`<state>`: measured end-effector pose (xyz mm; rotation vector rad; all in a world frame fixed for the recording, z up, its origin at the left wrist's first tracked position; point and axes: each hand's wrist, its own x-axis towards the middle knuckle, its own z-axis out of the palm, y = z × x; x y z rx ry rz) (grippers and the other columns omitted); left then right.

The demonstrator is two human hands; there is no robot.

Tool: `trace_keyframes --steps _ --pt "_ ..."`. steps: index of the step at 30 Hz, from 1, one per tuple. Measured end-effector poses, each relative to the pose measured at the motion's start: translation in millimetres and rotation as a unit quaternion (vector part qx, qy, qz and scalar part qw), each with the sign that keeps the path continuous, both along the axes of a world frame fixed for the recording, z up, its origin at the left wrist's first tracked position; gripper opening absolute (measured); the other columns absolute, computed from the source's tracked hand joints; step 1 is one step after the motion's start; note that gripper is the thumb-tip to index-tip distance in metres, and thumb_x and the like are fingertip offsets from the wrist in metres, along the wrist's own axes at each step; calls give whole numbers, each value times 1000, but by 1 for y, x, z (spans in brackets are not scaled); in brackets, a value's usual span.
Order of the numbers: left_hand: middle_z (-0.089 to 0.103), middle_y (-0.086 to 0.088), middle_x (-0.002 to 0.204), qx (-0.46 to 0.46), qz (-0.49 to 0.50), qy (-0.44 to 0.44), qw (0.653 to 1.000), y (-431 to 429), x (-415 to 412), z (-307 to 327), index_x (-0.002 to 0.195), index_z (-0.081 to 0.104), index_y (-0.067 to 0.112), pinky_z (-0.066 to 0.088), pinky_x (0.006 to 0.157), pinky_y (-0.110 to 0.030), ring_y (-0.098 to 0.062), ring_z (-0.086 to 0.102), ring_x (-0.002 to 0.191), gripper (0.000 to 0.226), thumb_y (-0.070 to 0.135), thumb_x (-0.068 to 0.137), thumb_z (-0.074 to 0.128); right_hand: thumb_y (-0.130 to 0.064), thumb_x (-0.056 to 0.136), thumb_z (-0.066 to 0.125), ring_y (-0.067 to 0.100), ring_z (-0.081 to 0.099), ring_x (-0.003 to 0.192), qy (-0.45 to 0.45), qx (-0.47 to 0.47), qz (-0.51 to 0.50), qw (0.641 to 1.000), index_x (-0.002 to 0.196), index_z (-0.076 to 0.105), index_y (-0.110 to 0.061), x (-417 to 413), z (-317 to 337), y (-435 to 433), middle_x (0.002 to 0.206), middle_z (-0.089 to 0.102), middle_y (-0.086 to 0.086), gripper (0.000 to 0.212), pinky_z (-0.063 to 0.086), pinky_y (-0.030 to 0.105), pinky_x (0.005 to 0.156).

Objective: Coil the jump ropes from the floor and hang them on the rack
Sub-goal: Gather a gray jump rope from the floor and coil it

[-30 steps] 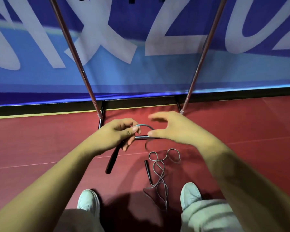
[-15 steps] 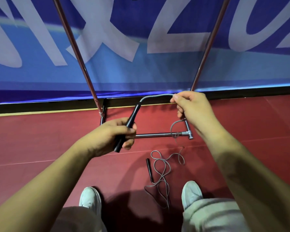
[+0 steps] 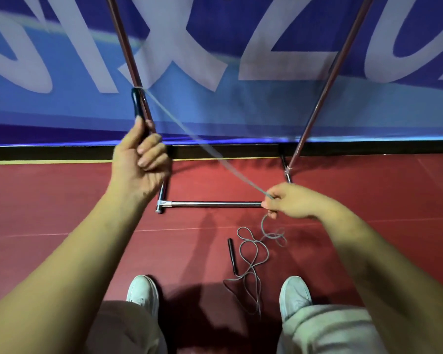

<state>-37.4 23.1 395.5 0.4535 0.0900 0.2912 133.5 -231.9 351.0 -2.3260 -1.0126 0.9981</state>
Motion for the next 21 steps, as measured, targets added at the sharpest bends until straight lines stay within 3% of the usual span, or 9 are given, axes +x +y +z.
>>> trace_keyframes --steps 4,6,8,11,13,15,18,21 --pt "33 7 46 -52 116 28 992 25 -11 0 78 53 13 24 33 -16 -5 31 33 30 30 103 46 -17 95 59 23 63 72 -22 -27 -50 998 70 64 -16 6 -10 -12 77 73 6 26 52 43 84" --pt "33 7 49 -40 155 88 983 22 -9 -2 74 48 17 24 37 -14 -4 32 38 28 26 100 48 -8 95 57 16 65 61 -24 25 -91 995 72 64 -13 3 -5 -8 70 70 10 25 55 32 62" --pt "38 3 57 73 160 201 964 13 -4 -6 77 43 18 27 41 -14 -6 37 42 23 14 98 50 -5 97 55 5 57 42 6 92 -131 987 81 64 -7 -6 6 1 56 60 3 19 39 16 39" --pt "57 -9 69 328 102 293 892 -18 2 -9 86 45 13 28 40 -18 -13 42 41 17 -1 94 51 -8 95 58 -2 45 35 -7 106 -70 992 87 72 -5 -24 25 17 42 52 -14 16 30 9 40" --pt "71 -13 84 404 27 276 872 -42 3 -8 90 44 13 31 40 -20 -19 47 41 16 0 95 52 -13 94 62 0 44 40 6 119 15 993 88 76 -8 -43 36 28 49 56 -14 16 32 14 47" --pt "74 -12 92 427 -62 256 865 -57 4 -5 91 43 13 29 39 -21 -19 49 41 13 5 98 52 -15 95 61 3 39 42 34 170 23 985 88 76 -9 -53 44 34 46 52 -12 17 32 22 49" --pt "71 -8 81 461 -150 236 842 -58 3 -5 91 48 12 18 39 -22 -15 35 37 13 21 100 51 -12 97 57 2 35 38 46 249 -55 966 86 72 -6 -46 48 37 38 43 -14 20 26 16 45" --pt "48 -4 63 413 -176 220 866 -53 5 -7 82 54 10 13 39 -24 -10 26 34 27 33 95 53 -21 96 62 8 36 43 84 263 -70 959 76 68 -12 -39 43 34 45 42 -9 22 30 20 45"
